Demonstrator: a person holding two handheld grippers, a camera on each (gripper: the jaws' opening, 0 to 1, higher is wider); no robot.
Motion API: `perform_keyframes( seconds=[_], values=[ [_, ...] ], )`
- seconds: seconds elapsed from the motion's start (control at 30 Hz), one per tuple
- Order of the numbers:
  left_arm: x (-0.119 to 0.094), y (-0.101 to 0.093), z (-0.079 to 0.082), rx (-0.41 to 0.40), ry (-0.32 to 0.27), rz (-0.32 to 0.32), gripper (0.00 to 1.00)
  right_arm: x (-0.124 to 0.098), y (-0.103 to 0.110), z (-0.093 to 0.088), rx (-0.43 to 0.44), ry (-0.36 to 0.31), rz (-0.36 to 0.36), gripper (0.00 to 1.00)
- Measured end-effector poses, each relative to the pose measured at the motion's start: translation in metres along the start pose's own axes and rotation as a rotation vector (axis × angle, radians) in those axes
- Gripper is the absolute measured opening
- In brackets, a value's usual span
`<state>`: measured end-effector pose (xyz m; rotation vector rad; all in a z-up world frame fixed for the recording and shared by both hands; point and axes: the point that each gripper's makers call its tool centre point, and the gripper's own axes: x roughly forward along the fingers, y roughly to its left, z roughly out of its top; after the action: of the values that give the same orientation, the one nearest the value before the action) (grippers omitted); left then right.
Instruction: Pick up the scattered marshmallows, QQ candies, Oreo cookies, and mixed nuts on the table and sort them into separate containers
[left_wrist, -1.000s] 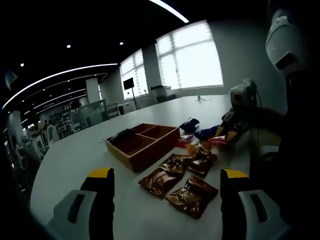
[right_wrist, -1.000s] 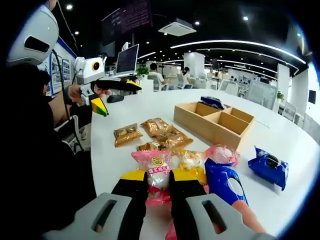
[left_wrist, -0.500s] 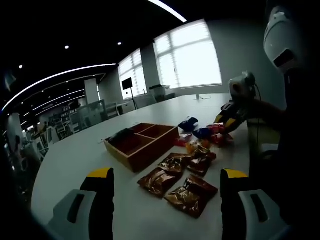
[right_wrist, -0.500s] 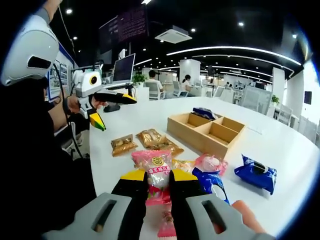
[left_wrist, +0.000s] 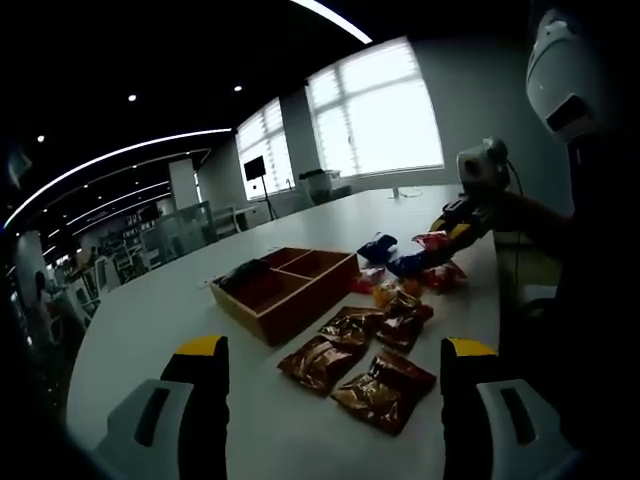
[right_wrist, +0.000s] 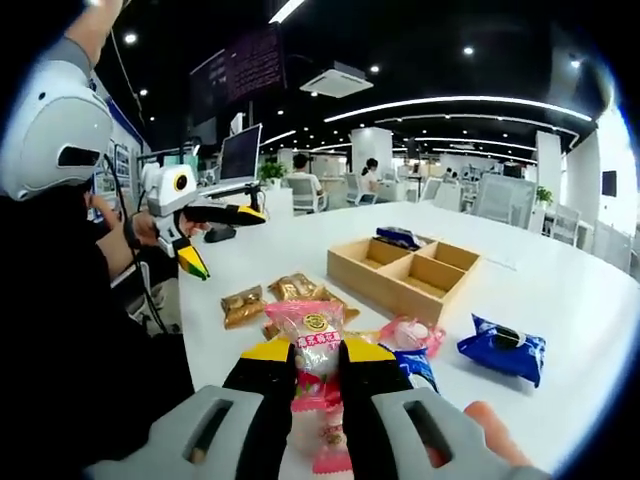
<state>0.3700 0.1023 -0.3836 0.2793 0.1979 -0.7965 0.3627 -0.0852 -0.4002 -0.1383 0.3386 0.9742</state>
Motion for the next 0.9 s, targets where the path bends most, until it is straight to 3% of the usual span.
perform_keyframes(
  seconds=[0.9],
  values=[
    [0.002, 0.000, -0.004, 0.013, 0.019, 0.004, 0.90, -0.004, -0.016, 0.003, 0.036, -0.015, -0.042, 0.13]
  ],
)
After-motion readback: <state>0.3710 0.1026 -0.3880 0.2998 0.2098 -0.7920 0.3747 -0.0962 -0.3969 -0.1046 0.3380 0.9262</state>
